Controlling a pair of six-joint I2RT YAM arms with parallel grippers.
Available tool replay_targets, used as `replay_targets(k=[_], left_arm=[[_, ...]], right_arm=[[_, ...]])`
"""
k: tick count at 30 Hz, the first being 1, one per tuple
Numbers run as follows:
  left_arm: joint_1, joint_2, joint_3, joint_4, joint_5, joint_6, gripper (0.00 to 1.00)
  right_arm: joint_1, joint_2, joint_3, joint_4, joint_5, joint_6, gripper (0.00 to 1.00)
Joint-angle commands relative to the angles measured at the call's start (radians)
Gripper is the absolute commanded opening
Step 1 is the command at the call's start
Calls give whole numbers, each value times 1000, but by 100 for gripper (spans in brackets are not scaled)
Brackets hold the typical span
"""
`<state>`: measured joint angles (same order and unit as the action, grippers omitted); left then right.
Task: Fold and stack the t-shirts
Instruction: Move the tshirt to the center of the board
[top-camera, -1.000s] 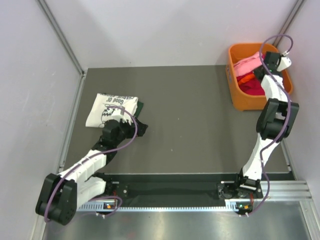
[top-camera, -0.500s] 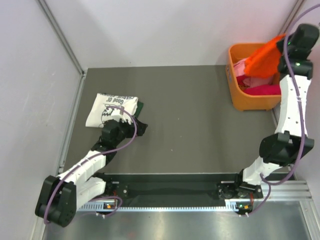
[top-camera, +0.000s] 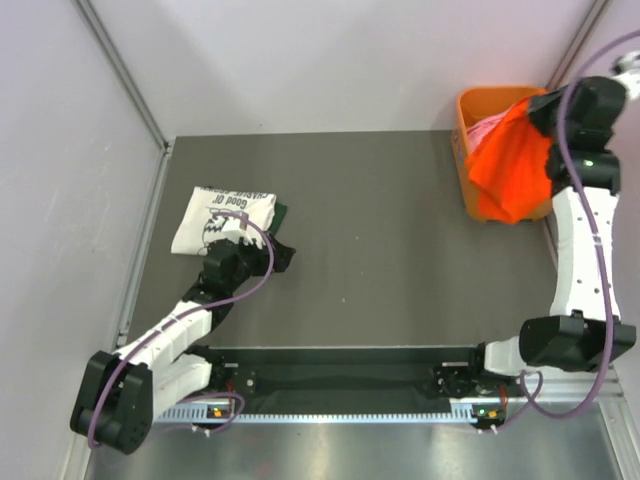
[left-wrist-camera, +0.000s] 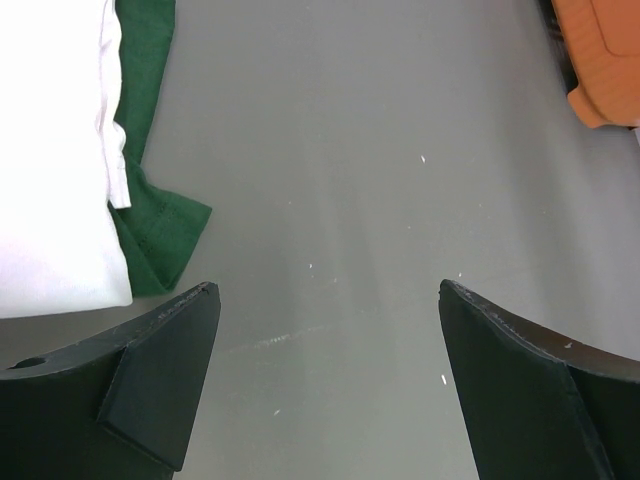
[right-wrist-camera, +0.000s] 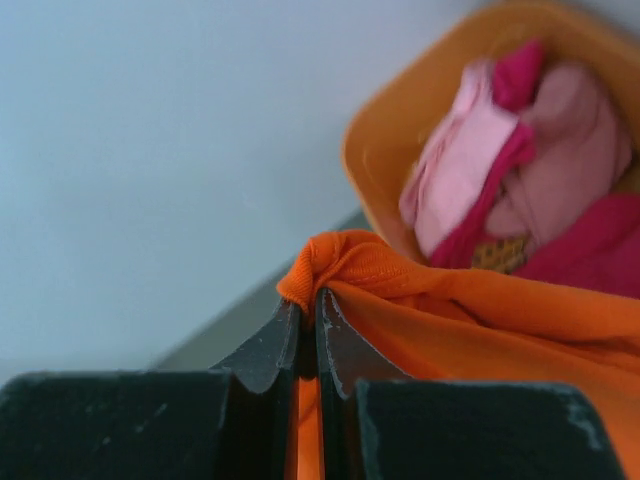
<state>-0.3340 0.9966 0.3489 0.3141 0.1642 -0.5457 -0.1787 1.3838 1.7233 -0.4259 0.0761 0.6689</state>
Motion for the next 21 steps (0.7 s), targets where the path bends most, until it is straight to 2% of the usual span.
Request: replay_targets(k=[1,2,5,9,13,14,16,17,19,20,21], left_arm=[[3,-23,4,48,0,23,95],[3,-24,4,48,-2,23,95],[3,-29,4,46,-2,23,95],[1,-38,4,43,0,21,95],[1,-53,4,31,-9,23,95],[1,-59,4,25,-14,23,95],[1,-72,1,20,-22,24,95],[1,-76,2,17,-25,24,95],[3,-84,1,14,-29,24,95],[3,-85,1,13,-29,24,95],[1,-81,1,13,-29,21,95]], right_arm=[[123,-52,-8,-16,-61,-89,0],[161,-66,-2,-17,-52,-110,0],[394,-124,19,-25,-62,-173,0],[560,-143,19,-30,-134,-181,0],[605,-173,-77,-24,-154,-183,0],[605,-202,-121,-19,-116,-184,4],[607,-239,-293,15,-82,-181,14],[605,-271,-357,25,-50,-183,31],[604,-301,-535,27,20,-161,75],[605,-337,-592,26,45,-149,91],[605,-362,-702,45,69,-125,96]])
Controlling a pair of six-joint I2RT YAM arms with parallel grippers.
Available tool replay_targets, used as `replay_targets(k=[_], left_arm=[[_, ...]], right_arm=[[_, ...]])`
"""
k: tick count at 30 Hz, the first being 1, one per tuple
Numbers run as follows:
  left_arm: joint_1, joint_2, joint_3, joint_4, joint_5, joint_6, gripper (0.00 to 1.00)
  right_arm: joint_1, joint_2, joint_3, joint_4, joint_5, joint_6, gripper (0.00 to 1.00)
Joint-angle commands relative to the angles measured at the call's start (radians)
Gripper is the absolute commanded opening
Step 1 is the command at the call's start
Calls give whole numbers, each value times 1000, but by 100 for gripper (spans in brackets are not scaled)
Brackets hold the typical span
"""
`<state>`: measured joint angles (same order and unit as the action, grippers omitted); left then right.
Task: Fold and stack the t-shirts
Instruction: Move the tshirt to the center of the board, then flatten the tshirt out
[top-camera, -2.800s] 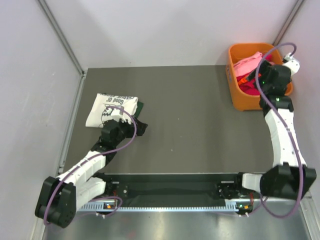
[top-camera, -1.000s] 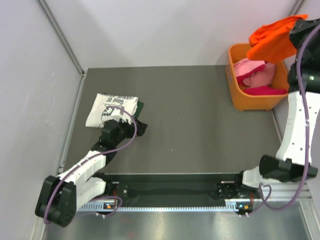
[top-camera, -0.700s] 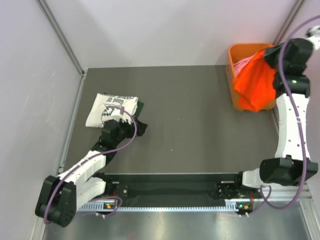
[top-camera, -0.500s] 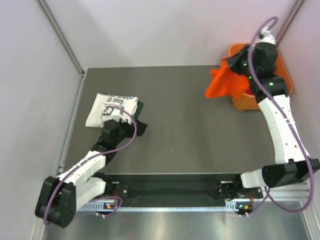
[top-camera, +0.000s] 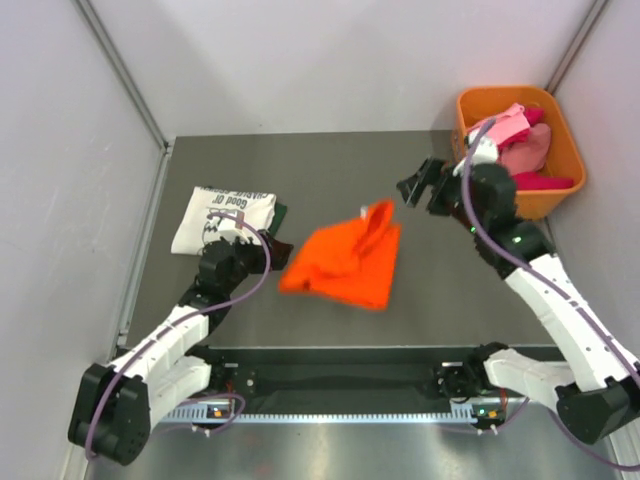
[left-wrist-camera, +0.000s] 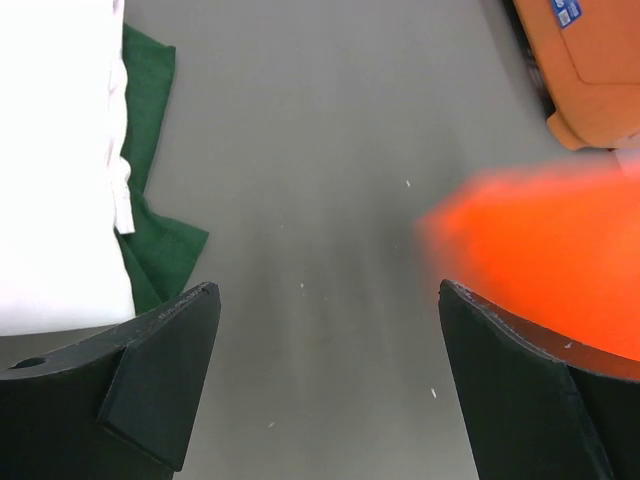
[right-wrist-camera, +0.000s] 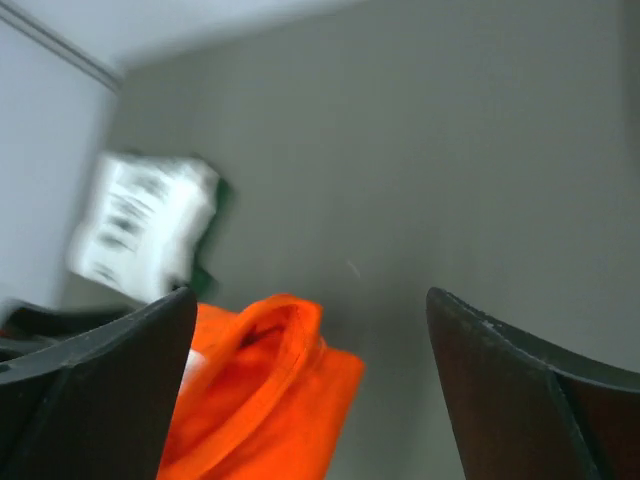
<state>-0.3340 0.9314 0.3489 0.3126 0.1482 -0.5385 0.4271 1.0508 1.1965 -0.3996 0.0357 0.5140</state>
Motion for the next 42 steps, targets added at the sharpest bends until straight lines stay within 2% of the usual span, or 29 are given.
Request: replay_targets(k=[1,3,4,5,7,8,11,13,17,20,28,33,42], left_arm=[[3,-14,2,16,-13,12,95],[3,1,7,16,-10,8,95],[1,9,10,16,-9,6,95],[3,21,13,16,-7,5,95],[1,33,19,16,-7,0,95],[3,38,21,13,-7,-1,95],[1,52,25,13,-3,-2,95],[1,56,32,10,2,0,95],[3,53,32,6,16,8,95],[-2,52,35,11,42,12,95],[-57,96,67,14,48,12,91],[-155,150,124,-40,-51,55,90],[-230,187,156,-38,-62,94,89]], right_arm=[[-1,-55,-234,47,119,37,98],[-1,-123,-360,122,110,21,97],[-1,-135,-383,139,102,12,94],[-2,-146,-400,146,87,0,87],[1,-132,-405,133,70,-43,82],[4,-106,-400,130,52,-63,76],[41,-7,-367,127,-20,-129,68],[76,59,-324,111,-69,-157,66],[191,225,-262,100,-56,-164,62],[200,297,-255,133,-86,-143,56],[197,362,-268,189,-71,-118,57],[170,315,-360,217,-114,-117,54],[168,258,-581,323,-195,-66,48]])
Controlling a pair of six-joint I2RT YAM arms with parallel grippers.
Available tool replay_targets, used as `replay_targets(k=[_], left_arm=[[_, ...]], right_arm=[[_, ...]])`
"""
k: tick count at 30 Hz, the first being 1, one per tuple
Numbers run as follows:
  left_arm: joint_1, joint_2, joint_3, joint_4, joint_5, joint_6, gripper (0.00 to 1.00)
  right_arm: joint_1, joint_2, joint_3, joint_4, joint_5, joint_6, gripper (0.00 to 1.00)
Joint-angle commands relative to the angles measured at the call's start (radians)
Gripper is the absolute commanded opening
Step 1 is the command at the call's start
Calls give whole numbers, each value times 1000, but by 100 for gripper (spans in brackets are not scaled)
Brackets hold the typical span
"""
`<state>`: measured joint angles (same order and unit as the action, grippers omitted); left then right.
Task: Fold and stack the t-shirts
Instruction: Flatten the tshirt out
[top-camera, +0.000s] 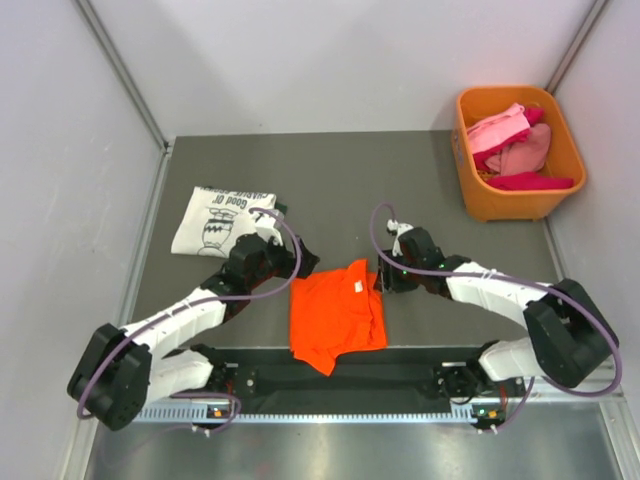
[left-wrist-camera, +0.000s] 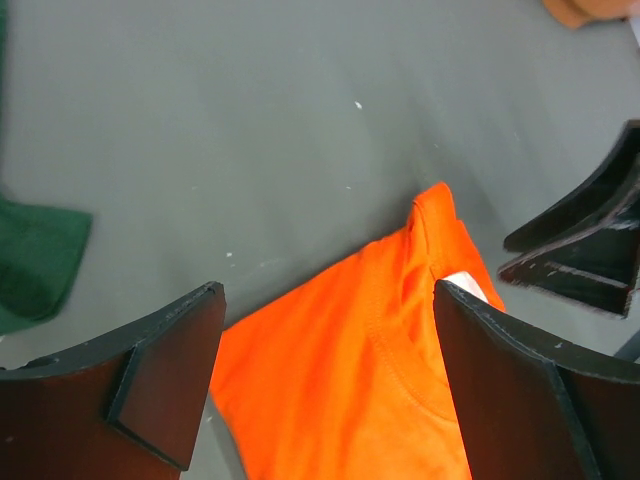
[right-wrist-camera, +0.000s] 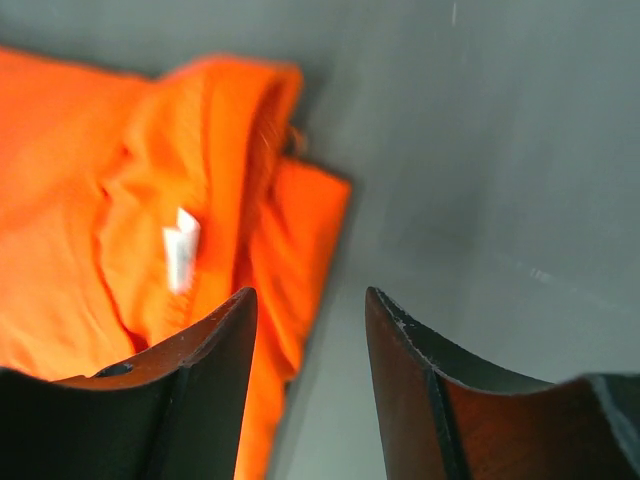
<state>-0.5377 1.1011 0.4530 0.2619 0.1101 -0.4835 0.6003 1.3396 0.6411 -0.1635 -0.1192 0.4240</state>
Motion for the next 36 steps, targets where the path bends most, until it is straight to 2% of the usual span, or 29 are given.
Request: replay_targets(k=[1,6,10,13,15,16,19,23,31,36], left_arm=[[-34,23,55,13,-24,40,89],[-39,29,61,2,-33,46,89],[-39,8,53,-1,-38,51,89],[-39,16,56,-3,-29,49,89],[-39,20,61,-6,-26,48,89],[-39,20,59,-7,-26,46,89],[-39,11,59,-12,-36,43,89],[-39,-24,52,-32,-81,39,89],[-39,-171,16,-130,-360,-4,90],[-39,-280,-43,-102,-420,-9,92]], right_arm=[[-7,-27,-32,97,-52,24,48],[-7,24,-47,151,-92,35,47],[-7,49,-46,156,-97,36,38],[-5,72,-41,199,-129,35,27],[-7,82,-28,200,-137,29,12],[-5,89,-3,188,-125,21,0],[-8,60,40,110,-82,-13,0],[-8,-17,185,-28,-42,-54,0],[142,-141,588,-307,72,-105,0],[153,-157,739,-402,156,-109,0]])
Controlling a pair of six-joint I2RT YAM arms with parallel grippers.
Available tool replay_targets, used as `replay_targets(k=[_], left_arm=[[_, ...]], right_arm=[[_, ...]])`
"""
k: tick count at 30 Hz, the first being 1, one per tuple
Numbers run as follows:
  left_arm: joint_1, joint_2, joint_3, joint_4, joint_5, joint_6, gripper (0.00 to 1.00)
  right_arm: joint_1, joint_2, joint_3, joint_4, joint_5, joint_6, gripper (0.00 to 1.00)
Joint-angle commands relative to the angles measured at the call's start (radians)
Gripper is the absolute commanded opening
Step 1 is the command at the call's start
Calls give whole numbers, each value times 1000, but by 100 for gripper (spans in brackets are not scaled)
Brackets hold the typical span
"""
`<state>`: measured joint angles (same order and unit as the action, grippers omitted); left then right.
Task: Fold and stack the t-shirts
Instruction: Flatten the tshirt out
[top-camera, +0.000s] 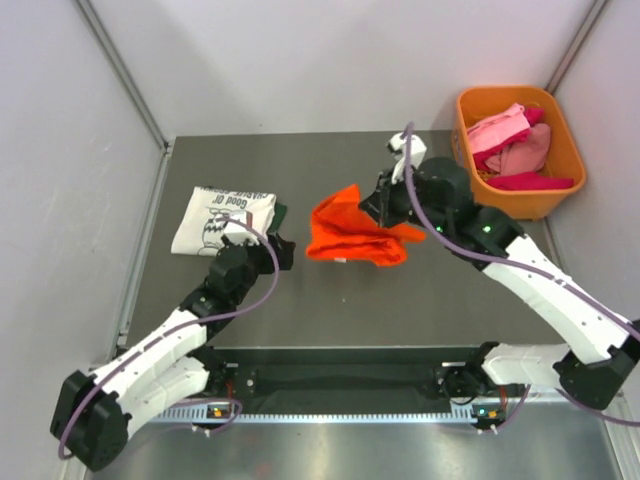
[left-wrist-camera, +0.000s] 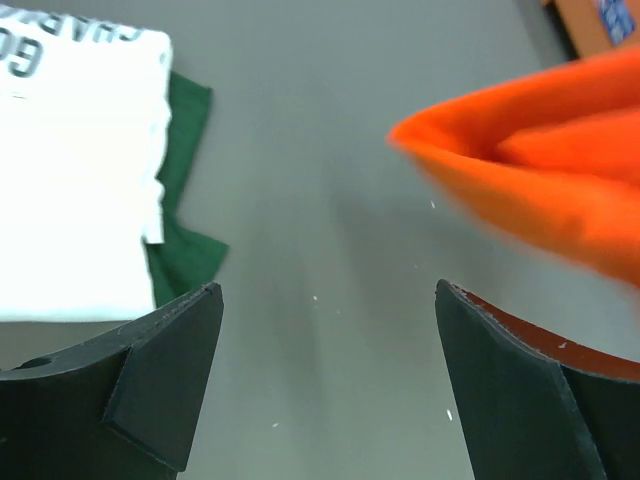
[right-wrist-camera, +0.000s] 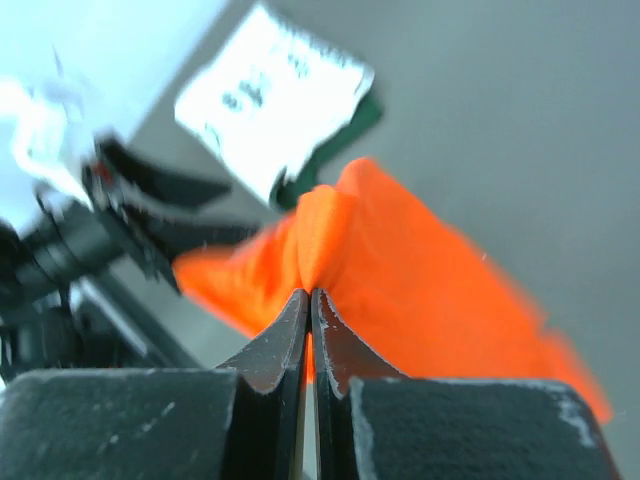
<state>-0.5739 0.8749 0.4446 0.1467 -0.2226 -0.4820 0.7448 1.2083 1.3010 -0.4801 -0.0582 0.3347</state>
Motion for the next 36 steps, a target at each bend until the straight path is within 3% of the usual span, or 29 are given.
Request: replay_targets(k=[1,8,18,25,33,36], left_arm=[[-3,-79,-44,17,-86,-10,93],[-3,-34,-35,47,-6,2,94],[-3,283,89,41,251,20,90],[-6,387,106,48,368,-10,88],[-4,555,148,59,471,-63,83],[-7,599,152,68,508,-90,74]], right_arm=[[4,-20,95,-101,119,-25,0],[-68,27,52,-92,107,-36,0],[-183,69,0,-38,87,-63,0],[-281,109,-3,-3,37,-72,0],[-314,145,4,21,21,-69,0],[-321,157,6,32,17,-63,0]])
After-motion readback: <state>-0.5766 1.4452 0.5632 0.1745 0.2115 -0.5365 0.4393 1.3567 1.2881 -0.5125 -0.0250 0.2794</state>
